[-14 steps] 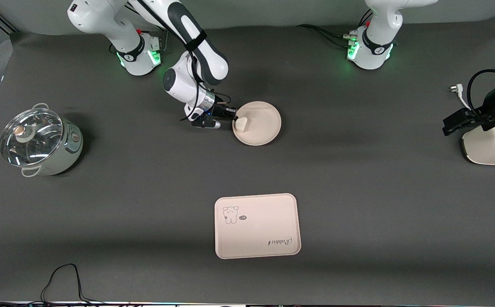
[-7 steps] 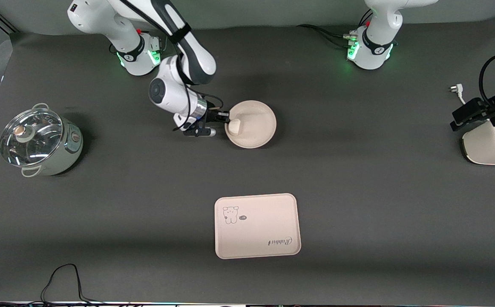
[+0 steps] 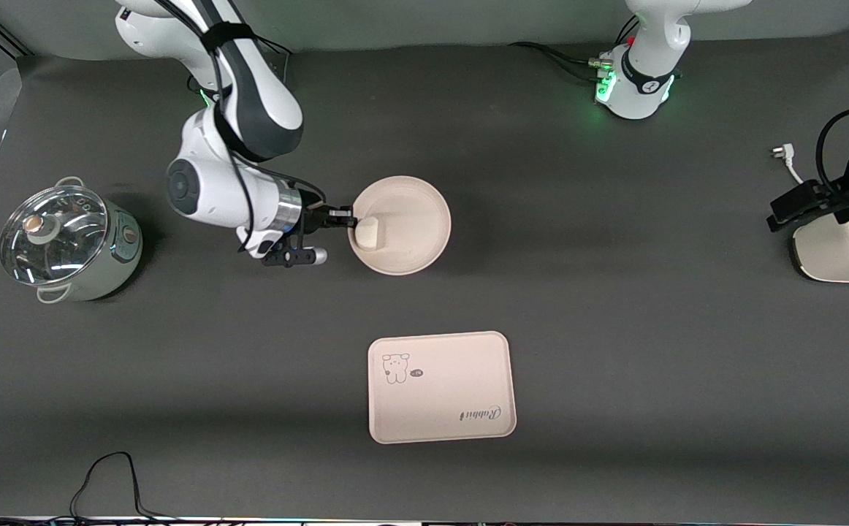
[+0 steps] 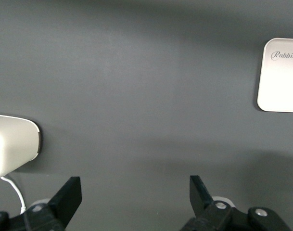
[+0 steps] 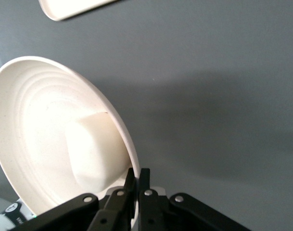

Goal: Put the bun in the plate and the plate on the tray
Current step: 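Lift the plate and carry it onto the bunny tray with the right gripper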

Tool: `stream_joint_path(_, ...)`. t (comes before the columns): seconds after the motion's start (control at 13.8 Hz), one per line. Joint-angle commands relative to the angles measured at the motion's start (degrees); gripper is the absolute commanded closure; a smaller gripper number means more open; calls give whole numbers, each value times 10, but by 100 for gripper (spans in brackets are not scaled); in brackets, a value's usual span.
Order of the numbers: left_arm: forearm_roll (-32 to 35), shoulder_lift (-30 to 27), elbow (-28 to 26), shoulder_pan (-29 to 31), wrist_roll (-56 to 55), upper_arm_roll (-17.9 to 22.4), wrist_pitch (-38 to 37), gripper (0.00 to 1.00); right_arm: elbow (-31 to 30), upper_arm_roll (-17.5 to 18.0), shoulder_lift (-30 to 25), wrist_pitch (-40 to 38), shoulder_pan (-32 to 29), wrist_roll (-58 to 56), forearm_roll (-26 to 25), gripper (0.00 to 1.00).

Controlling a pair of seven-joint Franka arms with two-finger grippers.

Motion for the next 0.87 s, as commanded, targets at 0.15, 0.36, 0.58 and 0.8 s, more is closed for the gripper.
stream_joint_path(0.15,26,14,-12,-2,0,1,24,0,198,-13,137,-55,-35,47,-6,100)
stream_joint_path(0.36,24,13,-14,-3,0,1,25,0,318,-6,254,-55,-94,43,26,100)
stream_joint_path(0.58,24,13,-19,-2,1,1,28,0,440,-3,368,-54,-142,43,101,100)
stream_joint_path(0.8,22,13,-19,-3,1,1,27,0,496,42,417,-36,-182,50,142,100)
